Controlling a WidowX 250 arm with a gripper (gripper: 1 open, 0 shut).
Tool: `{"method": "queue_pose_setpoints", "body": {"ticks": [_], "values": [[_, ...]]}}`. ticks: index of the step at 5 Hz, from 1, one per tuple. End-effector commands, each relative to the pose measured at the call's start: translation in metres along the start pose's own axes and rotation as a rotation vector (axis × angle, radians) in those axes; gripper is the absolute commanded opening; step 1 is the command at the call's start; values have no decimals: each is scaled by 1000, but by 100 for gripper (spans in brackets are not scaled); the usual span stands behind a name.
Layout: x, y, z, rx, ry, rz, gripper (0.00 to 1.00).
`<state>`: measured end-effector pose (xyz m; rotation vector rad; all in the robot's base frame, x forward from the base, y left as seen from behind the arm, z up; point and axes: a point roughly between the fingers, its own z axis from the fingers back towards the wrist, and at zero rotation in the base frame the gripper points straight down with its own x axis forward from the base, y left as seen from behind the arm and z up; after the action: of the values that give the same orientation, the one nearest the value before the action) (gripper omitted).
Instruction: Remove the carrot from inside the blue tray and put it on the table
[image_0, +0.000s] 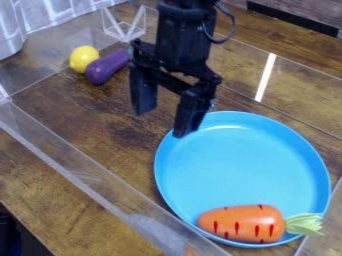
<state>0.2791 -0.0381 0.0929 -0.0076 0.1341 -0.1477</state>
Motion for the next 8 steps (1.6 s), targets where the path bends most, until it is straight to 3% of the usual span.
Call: {"method": "queue_pose_setpoints", "body": {"ticks": [1,3,5,8], "values": [[-1,-18,-3,14,-31,-105,100],[-7,-64,-37,62,-32,-336,100],[0,-85,-71,62,-15,-496,100],[5,-93,-85,46,3,-534,100]]}}
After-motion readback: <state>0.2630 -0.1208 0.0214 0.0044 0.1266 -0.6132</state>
